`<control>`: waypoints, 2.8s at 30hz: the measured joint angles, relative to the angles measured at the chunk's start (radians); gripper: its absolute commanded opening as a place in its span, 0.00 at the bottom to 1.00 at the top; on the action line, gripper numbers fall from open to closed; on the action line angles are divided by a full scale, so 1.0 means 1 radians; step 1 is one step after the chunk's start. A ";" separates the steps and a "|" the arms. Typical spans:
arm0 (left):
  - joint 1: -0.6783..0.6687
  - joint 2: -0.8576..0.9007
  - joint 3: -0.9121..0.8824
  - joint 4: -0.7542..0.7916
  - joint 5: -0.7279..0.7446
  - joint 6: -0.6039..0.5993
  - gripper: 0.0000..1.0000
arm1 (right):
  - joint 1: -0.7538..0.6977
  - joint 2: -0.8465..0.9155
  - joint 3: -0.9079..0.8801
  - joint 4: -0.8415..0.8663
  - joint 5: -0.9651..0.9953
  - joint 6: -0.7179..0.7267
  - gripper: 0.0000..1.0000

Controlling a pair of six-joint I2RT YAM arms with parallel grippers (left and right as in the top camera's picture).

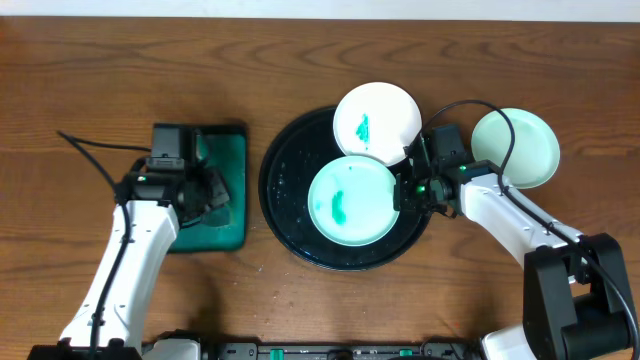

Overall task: Clean dirty plates on tray and stack at the side
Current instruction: 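Grasp the dark green sponge in the basin with the left gripper, then scrub the held green plate with the sponge using the left gripper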

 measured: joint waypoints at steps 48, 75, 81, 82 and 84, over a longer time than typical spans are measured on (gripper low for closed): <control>-0.487 0.472 0.048 0.515 0.307 -0.362 0.07 | 0.196 0.017 -0.040 0.024 0.128 0.372 0.01; -0.407 0.556 0.103 0.410 0.475 -0.352 0.07 | 0.202 0.017 -0.039 0.013 0.122 0.376 0.02; -0.349 0.550 0.172 0.226 0.336 -0.291 0.07 | 0.202 0.017 -0.038 0.010 0.121 0.379 0.02; -0.349 0.549 0.182 0.200 0.311 -0.281 0.07 | 0.202 0.017 -0.038 0.010 0.121 0.379 0.02; -0.352 0.545 0.202 0.145 0.254 -0.259 0.07 | 0.202 0.017 -0.038 0.010 0.120 0.379 0.02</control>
